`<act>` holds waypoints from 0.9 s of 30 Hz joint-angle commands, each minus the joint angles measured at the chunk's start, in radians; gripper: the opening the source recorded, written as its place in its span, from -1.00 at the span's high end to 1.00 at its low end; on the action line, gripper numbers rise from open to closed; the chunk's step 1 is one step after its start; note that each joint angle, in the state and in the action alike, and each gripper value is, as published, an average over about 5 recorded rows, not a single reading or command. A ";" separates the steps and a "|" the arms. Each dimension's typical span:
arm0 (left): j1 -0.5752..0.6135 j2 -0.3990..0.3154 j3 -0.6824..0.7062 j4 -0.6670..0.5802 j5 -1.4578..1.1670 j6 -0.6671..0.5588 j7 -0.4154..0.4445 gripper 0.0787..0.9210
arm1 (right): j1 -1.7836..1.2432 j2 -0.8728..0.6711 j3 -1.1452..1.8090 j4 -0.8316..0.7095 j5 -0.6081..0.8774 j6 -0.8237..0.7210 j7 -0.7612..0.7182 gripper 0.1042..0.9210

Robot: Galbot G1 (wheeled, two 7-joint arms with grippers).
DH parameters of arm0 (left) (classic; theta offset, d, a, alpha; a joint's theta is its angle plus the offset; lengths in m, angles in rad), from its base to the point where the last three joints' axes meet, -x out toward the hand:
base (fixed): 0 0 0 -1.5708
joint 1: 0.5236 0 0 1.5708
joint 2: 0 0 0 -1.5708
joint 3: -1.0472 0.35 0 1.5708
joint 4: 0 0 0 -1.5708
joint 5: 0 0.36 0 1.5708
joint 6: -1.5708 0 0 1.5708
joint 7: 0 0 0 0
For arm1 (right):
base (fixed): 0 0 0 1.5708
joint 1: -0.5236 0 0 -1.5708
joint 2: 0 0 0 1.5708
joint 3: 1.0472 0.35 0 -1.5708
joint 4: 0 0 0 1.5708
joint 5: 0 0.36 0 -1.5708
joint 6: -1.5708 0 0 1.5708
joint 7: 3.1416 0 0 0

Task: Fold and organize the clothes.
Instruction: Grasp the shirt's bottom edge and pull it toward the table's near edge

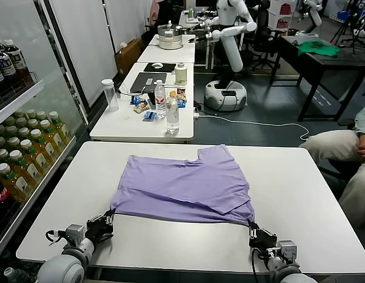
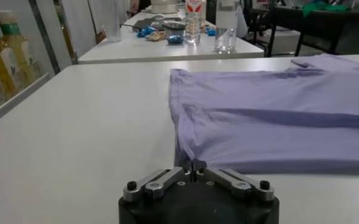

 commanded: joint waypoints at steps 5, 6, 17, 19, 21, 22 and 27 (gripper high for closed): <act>0.354 0.042 -0.048 -0.259 0.059 -0.034 -0.075 0.98 | -0.311 -0.008 0.158 0.226 -0.039 -0.025 -0.004 0.98; 0.383 0.045 -0.054 -0.272 0.073 -0.036 -0.086 0.98 | -0.323 -0.005 0.159 0.229 -0.047 -0.024 -0.005 0.98; 0.404 0.037 -0.088 -0.331 0.173 -0.008 -0.144 0.84 | -0.283 0.034 0.057 0.236 -0.140 -0.036 -0.010 0.78; 0.367 0.040 -0.117 -0.370 0.146 0.003 -0.143 0.71 | -0.251 0.035 0.070 0.271 -0.136 -0.050 -0.012 0.63; 0.323 0.048 -0.153 -0.398 0.102 0.016 -0.132 0.57 | -0.204 0.023 0.100 0.287 -0.119 -0.057 -0.006 0.49; 0.306 0.052 -0.166 -0.404 0.086 0.016 -0.125 0.50 | -0.172 0.014 0.117 0.287 -0.105 -0.056 0.001 0.42; 0.173 0.068 -0.155 -0.354 0.065 -0.005 -0.074 0.15 | 0.076 -0.008 0.122 0.193 -0.036 -0.073 0.028 0.06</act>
